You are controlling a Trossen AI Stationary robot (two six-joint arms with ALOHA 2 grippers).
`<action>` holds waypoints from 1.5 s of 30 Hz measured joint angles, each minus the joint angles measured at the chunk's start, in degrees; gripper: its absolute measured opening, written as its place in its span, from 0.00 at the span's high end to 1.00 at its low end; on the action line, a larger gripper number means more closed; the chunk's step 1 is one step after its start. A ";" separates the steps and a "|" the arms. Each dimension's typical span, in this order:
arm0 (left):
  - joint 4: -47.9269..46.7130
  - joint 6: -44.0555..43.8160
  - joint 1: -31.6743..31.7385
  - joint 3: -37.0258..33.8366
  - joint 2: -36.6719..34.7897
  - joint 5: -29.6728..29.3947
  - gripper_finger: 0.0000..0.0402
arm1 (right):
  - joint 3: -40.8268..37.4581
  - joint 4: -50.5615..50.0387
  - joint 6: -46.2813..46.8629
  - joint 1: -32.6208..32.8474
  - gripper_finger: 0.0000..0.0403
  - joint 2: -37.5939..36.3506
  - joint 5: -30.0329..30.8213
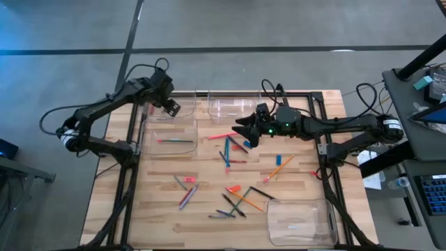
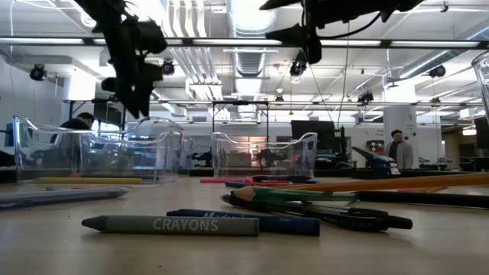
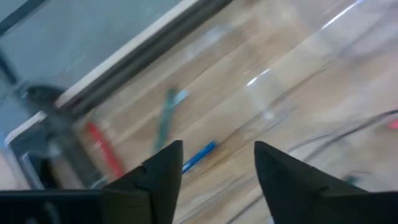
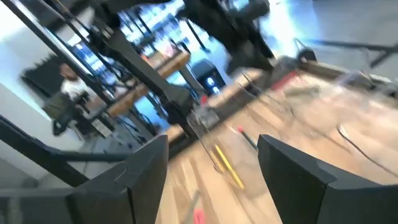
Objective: Sort crayons/erasers/pens/pencils in bins
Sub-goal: Put the green crayon into the top left transparent bin, then put the violet pen into the top right transparent bin
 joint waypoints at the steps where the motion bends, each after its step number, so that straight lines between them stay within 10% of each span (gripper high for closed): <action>1: 0.53 -0.02 -0.04 0.58 -0.78 2.02 0.51 | 0.03 -1.95 0.00 0.00 0.42 -0.27 0.00; 7: 17.23 -6.29 -2.44 0.90 -9.21 16.16 0.49 | 0.04 -16.63 -0.13 0.00 0.42 -0.91 0.00; 15: 43.03 -13.89 -9.18 -4.07 -18.01 17.62 0.50 | 0.04 -29.73 -0.26 0.61 0.42 1.64 0.00; 45: 57.00 -22.77 -18.71 -12.31 -14.87 17.61 0.50 | 0.07 -26.28 -0.93 0.66 0.46 26.74 0.76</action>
